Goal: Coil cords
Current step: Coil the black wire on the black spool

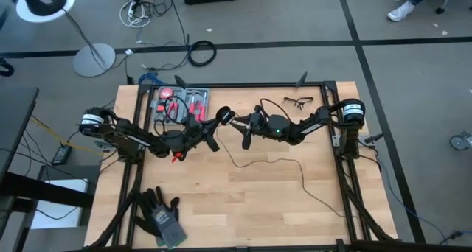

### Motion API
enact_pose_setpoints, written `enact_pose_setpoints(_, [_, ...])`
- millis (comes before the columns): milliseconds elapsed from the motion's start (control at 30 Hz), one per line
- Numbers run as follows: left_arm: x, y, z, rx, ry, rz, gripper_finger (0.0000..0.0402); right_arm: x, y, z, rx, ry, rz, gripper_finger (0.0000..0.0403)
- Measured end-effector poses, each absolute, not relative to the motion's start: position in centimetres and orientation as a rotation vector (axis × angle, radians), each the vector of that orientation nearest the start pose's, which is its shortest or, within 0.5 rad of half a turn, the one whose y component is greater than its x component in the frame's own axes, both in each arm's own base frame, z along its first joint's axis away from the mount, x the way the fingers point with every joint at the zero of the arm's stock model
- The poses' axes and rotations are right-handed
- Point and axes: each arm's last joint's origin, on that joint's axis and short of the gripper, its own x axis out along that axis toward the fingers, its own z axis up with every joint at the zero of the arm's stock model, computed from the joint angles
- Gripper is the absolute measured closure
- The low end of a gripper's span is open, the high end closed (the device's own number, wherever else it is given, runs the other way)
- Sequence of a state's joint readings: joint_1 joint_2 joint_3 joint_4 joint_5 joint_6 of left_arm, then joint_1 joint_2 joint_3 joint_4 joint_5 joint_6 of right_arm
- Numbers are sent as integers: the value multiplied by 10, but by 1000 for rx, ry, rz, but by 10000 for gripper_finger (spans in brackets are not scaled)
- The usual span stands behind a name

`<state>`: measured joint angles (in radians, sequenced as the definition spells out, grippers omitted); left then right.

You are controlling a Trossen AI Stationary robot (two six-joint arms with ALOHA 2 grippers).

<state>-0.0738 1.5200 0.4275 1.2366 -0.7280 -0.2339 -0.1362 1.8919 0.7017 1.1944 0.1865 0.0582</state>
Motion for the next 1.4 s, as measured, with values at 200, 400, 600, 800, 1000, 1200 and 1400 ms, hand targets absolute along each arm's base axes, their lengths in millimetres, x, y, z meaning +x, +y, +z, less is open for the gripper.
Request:
enact_pose_setpoints(200, [262, 0, 190, -280, -209, 635, 401, 343, -50, 145, 39, 36, -318, 290])
enact_pose_setpoints(400, [262, 0, 190, -280, -208, 635, 401, 343, -50, 146, 40, 23, -318, 290])
enact_pose_setpoints(600, [262, 0, 190, -278, -204, 636, 401, 343, -50, 150, 41, -17, -318, 291])
enact_pose_setpoints(800, [262, 0, 189, -276, -199, 637, 401, 343, -50, 151, 66, -31, -317, 323])
enact_pose_setpoints(1000, [262, 0, 189, -276, -200, 637, 401, 343, -45, 149, 80, -19, -358, 395])
enact_pose_setpoints(1200, [263, -1, 189, -305, -207, 583, 401, 350, -49, 145, 106, 86, -443, 401])
enact_pose_setpoints(1400, [263, -2, 189, -333, -214, 562, 401, 373, -53, 155, 96, 225, -377, 401])
